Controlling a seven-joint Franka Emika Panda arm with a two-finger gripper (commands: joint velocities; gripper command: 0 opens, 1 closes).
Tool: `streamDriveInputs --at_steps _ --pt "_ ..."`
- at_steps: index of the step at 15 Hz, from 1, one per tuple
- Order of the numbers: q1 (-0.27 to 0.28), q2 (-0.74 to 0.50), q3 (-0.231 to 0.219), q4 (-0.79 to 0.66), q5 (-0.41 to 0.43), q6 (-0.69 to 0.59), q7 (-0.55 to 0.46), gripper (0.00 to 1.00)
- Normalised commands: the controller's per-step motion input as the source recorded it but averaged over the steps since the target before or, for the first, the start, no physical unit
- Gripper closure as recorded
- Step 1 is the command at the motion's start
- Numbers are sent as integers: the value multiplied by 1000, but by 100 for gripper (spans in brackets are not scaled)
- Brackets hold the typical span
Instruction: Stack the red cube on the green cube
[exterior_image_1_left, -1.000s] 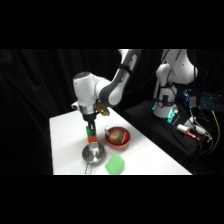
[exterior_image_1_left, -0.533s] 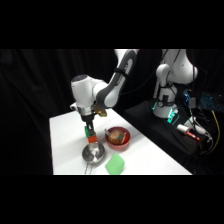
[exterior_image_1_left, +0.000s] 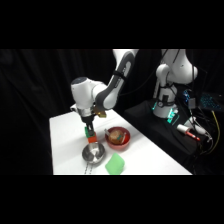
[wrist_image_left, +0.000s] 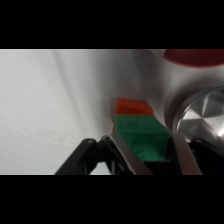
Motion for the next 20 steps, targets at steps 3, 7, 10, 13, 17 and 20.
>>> streamDriveInputs --at_steps 3,7,10,13,17,20 --pt "-29 49 -3 108 -46 5 -84 75" --pt "-28 29 -9 97 -50 10 -76 17" --pt "-40 6 14 89 -26 -32 -96 0" --pt "-41 -86 30 60 -17 -145 -124 0" --pt "-9 -166 -5 67 -77 -252 -93 0" --pt "-2 -243 -11 76 -106 -406 -88 0"
